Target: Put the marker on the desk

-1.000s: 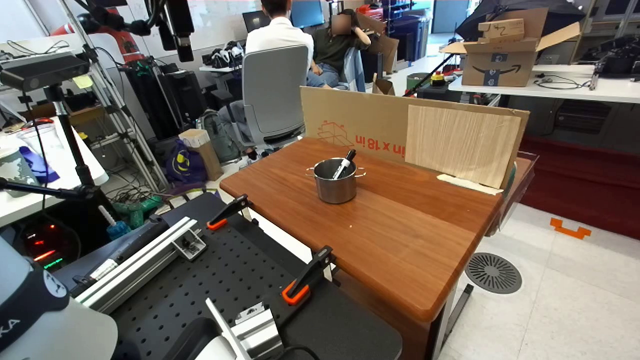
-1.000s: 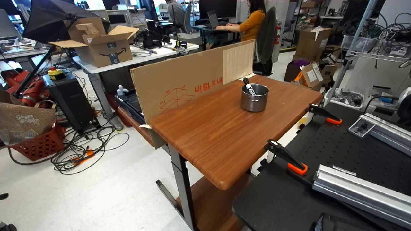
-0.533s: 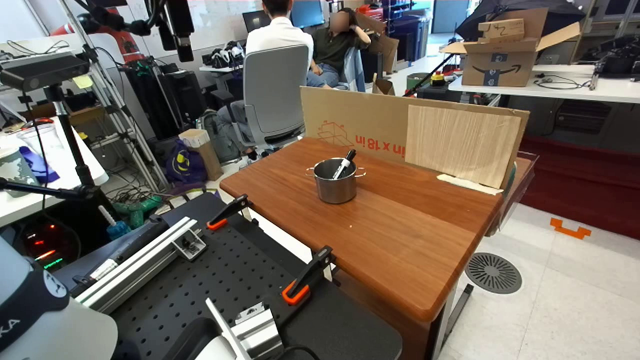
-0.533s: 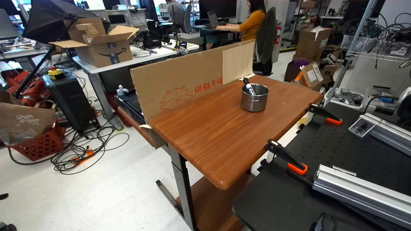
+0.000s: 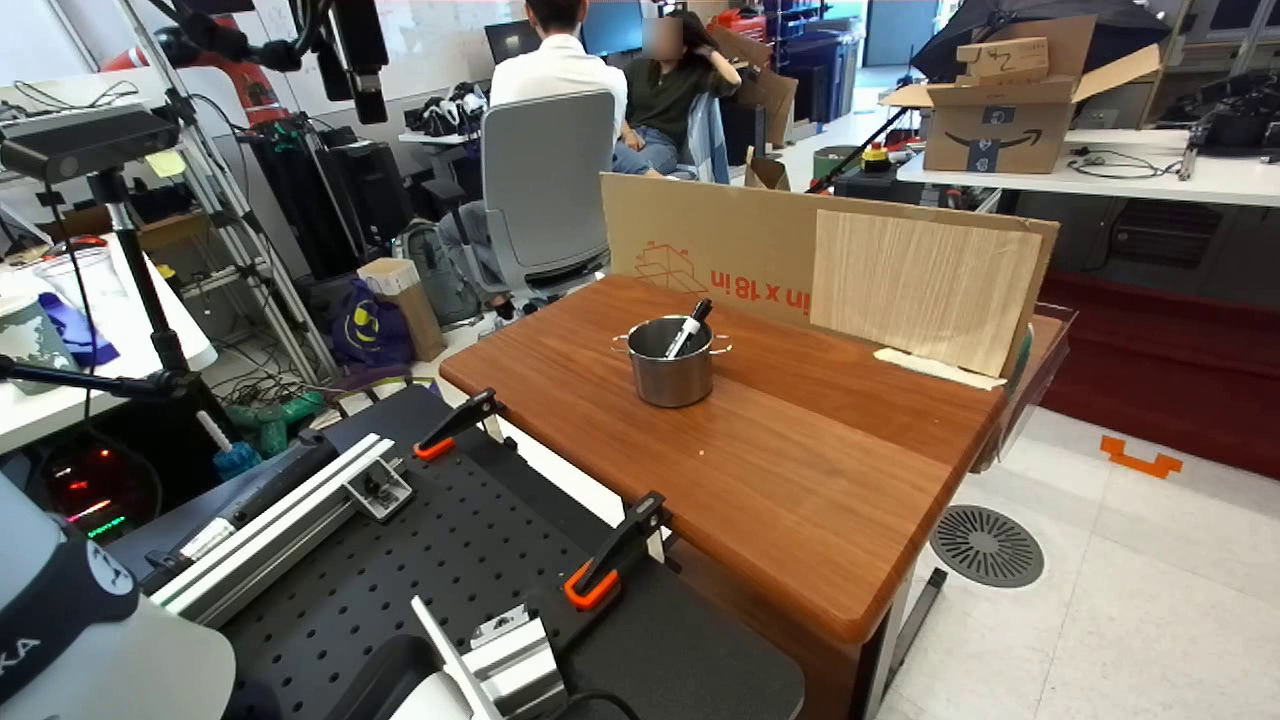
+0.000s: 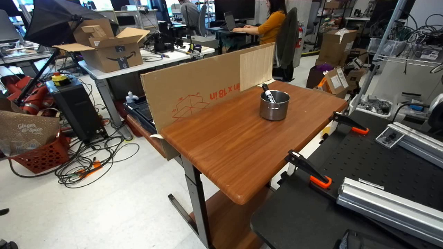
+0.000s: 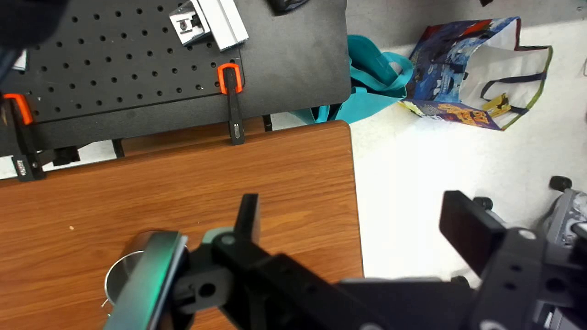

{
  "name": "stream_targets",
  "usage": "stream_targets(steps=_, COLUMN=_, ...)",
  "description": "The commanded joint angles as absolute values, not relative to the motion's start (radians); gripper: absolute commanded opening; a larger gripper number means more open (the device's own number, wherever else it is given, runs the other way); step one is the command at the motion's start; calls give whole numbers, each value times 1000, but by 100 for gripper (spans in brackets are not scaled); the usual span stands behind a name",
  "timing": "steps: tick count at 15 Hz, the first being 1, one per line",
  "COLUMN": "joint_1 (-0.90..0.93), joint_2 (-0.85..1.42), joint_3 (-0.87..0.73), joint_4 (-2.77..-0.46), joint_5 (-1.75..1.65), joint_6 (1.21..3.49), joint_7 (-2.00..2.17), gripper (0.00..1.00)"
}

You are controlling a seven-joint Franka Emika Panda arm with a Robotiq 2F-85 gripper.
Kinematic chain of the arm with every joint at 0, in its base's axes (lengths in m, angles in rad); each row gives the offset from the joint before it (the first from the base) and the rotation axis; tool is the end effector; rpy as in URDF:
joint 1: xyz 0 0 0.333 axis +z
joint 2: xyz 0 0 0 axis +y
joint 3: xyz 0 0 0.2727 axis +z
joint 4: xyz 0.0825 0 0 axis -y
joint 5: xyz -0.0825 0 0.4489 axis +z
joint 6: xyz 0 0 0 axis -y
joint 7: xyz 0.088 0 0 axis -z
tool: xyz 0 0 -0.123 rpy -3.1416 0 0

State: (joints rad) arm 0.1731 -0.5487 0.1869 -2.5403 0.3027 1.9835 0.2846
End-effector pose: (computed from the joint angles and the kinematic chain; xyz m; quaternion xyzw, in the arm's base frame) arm 0.4262 0.1762 0.3741 -0.9953 0.0378 0.0318 0.0838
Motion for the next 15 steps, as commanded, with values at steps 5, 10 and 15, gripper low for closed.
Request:
stream_targets(steps=5, joint_1=168, joint_2=-549, joint_3=191, joint_4=-2539, joint_5=304, joint_6=1981, joint_7=283, gripper=100)
stream_targets(steps=10, joint_1=167, joint_2=-567, joint_3=179, joint_4=-2548, joint_5=309, joint_6=1993, joint_7=263, gripper=100)
stream_targets(steps=15, joint_1=128, joint_2=-556, joint_3=165, joint_4=-2579, joint_5=277, joint_6=2039, joint_7=251, gripper=100)
